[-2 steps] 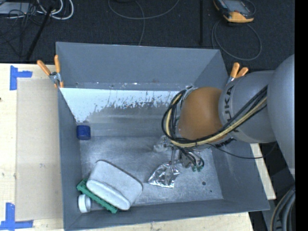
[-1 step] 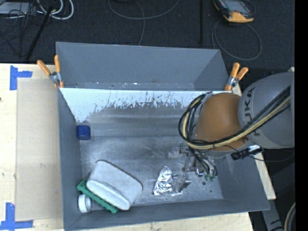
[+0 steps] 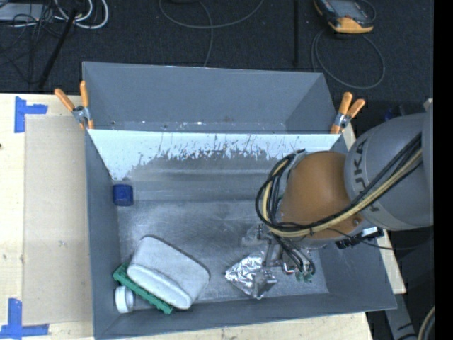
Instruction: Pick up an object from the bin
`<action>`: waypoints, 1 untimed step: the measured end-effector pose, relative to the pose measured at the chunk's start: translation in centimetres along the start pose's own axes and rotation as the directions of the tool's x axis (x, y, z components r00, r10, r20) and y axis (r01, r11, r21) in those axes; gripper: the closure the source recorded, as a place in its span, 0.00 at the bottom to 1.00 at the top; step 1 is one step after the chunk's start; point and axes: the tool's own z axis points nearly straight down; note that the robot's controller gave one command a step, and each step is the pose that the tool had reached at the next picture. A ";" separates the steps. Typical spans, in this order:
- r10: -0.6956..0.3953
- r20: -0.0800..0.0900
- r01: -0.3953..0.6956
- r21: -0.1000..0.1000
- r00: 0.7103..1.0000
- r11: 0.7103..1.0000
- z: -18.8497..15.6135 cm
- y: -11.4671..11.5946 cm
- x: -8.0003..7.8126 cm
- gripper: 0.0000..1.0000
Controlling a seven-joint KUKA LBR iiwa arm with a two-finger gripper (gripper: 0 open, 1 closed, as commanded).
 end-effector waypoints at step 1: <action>-0.058 0.016 0.058 -0.002 0.998 0.998 2.6 -1.9 0.2 0.00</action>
Offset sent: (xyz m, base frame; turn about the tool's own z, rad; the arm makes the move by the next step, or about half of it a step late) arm -0.0057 -0.0216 -0.0290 -0.0565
